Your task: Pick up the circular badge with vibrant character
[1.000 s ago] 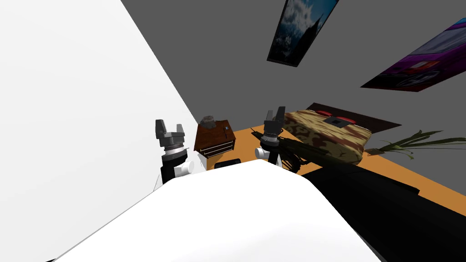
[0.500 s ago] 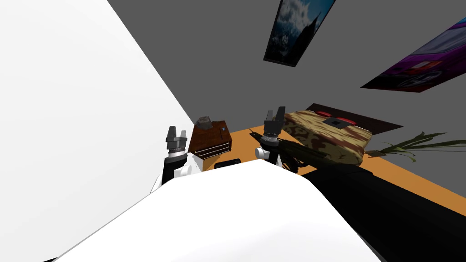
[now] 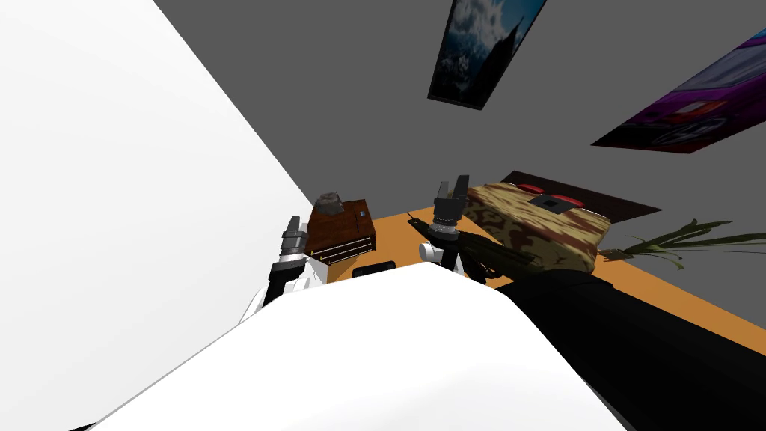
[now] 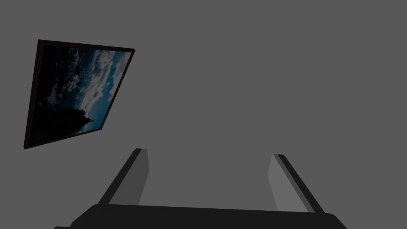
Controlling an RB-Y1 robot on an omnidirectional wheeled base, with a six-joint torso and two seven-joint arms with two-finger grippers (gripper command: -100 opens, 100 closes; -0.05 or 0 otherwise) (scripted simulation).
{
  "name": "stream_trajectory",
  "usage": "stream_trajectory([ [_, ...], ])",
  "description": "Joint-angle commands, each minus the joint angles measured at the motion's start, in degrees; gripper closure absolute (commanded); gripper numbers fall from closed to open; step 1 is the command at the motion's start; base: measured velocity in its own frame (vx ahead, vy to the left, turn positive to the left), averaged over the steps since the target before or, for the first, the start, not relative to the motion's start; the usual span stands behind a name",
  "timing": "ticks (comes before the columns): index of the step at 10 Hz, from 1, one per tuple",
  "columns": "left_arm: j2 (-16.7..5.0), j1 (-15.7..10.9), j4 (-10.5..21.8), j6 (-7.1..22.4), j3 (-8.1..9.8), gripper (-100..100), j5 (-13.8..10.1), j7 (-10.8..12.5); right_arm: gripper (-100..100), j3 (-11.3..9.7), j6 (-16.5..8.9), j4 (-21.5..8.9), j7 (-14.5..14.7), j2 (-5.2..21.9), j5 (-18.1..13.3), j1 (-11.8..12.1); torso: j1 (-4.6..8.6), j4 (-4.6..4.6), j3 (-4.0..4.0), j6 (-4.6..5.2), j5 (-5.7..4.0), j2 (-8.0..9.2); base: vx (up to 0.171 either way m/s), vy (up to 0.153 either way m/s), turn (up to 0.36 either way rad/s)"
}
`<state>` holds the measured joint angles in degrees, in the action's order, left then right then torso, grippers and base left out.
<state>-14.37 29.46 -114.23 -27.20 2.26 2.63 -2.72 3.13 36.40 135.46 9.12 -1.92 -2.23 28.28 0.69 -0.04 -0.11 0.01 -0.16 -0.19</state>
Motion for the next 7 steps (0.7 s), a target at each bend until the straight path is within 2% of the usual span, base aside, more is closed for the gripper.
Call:
stream_trajectory([
  [1,-0.7,0.8,2.5,-0.9,0.01,-100,0.4,-0.7,0,0.0,0.0,0.0,0.0,0.0,0.0,0.0,0.00,0.00,0.00,0.00,0.00,0.00,0.051,-0.155,0.009],
  [3,-3.5,1.6,6.3,-0.5,0.27,-100,1.7,-2.5,0,0.0,0.0,0.0,0.0,0.0,0.0,0.0,0.02,-0.01,-0.03,0.00,0.00,-0.05,0.066,-0.218,-0.002],
  [4,-3.5,1.6,7.3,-0.5,0.27,-100,1.7,-2.5,0,0.0,0.0,0.0,0.0,0.0,0.0,0.0,0.17,-0.02,-0.04,0.00,-0.04,-0.05,0.043,-0.169,0.014],
  [5,-4.9,2.0,9.0,-0.2,0.33,-100,2.4,-3.4,0,0.0,0.0,0.0,0.0,0.0,0.0,0.0,-0.03,0.00,-0.01,0.00,-0.02,0.00,0.077,-0.150,-0.010],
  [6,-4.9,2.0,9.8,-0.2,0.33,-100,2.4,-3.4,0,0.0,0.0,0.0,0.0,0.0,0.0,0.0,-0.12,-0.02,-0.05,0.00,0.02,-0.09,0.070,-0.108,0.003],
  [7,-6.2,2.4,12.1,0.1,0.32,-100,3.2,-4.4,0,0.0,0.0,0.0,0.0,0.0,0.0,0.0,-0.27,-0.02,-0.05,0.00,0.04,-0.07,0.058,-0.149,-0.011],
])
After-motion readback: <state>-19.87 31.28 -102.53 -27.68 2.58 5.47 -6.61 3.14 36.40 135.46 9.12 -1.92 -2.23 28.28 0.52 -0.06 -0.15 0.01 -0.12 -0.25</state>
